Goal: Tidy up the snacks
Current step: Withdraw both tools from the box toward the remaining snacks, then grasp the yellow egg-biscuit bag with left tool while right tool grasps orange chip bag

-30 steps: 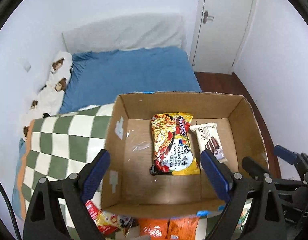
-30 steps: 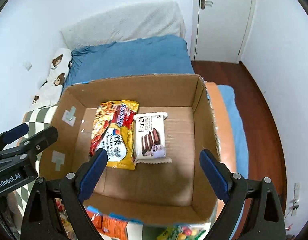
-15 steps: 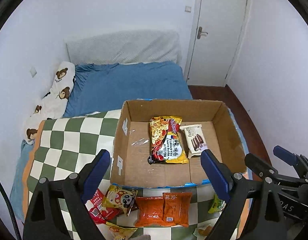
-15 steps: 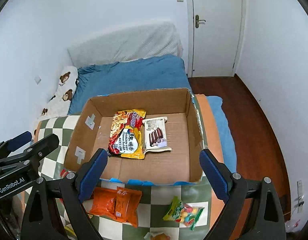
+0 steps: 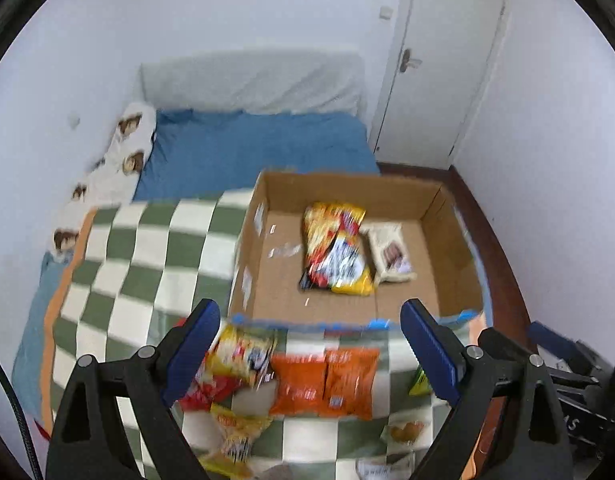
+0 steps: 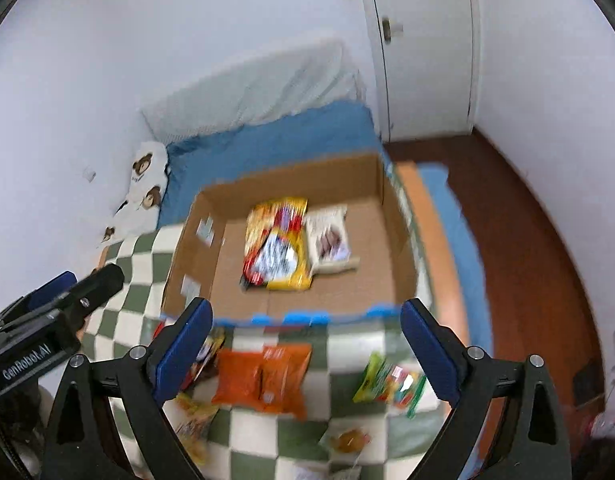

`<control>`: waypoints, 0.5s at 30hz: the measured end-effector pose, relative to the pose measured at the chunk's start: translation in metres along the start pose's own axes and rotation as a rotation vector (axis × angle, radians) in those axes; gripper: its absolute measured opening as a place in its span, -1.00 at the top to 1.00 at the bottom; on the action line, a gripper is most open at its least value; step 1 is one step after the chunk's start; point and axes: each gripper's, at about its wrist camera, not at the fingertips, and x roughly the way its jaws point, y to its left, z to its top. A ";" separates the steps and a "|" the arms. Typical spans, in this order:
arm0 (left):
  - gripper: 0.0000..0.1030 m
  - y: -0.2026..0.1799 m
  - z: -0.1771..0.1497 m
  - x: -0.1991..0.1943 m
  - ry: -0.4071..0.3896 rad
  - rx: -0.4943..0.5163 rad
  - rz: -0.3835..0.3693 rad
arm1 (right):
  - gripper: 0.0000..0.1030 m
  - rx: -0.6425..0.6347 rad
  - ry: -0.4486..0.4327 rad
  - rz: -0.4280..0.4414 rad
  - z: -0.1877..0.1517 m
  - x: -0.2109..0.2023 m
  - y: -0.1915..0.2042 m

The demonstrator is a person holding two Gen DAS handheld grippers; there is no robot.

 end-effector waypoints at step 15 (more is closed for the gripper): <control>-0.80 0.121 -0.145 0.098 0.455 -0.141 0.190 | -0.62 0.088 0.405 0.011 -0.094 0.174 -0.002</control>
